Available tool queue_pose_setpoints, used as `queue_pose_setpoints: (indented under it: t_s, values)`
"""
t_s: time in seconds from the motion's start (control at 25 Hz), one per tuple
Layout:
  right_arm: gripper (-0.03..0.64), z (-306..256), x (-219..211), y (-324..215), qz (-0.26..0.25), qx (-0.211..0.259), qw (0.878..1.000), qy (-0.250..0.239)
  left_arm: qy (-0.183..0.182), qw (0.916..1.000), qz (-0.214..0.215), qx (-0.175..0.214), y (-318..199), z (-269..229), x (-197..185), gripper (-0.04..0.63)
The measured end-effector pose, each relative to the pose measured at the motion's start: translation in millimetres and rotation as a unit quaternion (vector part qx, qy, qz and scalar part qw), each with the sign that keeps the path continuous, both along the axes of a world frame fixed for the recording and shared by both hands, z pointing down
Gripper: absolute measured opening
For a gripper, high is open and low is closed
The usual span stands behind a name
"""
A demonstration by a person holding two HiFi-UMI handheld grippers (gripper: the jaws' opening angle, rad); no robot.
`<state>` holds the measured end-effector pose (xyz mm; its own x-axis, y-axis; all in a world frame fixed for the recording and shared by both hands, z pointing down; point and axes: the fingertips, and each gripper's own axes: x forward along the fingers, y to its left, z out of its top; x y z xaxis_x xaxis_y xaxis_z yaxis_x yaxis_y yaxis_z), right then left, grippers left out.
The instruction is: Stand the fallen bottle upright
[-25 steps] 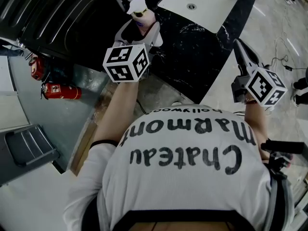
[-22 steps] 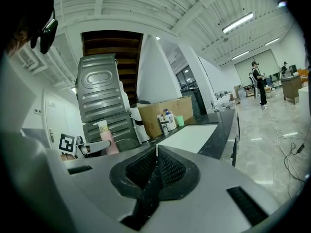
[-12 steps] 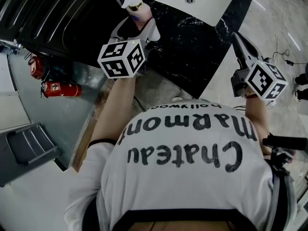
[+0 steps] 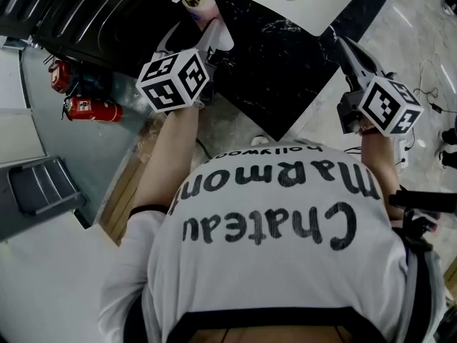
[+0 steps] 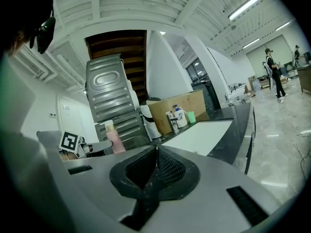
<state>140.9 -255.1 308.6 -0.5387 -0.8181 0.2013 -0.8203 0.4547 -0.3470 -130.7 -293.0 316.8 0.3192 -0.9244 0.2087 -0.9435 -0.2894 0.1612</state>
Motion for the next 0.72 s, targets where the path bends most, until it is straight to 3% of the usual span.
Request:
queue_pose_setpoints:
  t_s: [0.2,0.4,0.52,0.72]
  values:
    - [0.014,-5.4,-6.1,-10.8,-0.064,-0.004,0.998,-0.008,0.004,0.9975,-0.071,0.007,17.7,-10.9,-8.2,0.301]
    - [0.014,-0.5,-13.5,-10.8,-0.137,-0.021,0.990,-0.005,0.027,0.9889,-0.146,0.007,57.7,-4.2,-8.3,0.285]
    - [0.014,7.3,-26.7,-1.3,-0.191,-0.029,0.981,-0.003,0.050,0.9808,-0.188,-0.001,96.2,11.1,-9.1,0.168]
    - [0.015,27.3,-43.8,24.1,-0.248,-0.053,0.967,-0.005,0.074,0.9705,-0.228,-0.024,158.5,36.3,4.9,0.080]
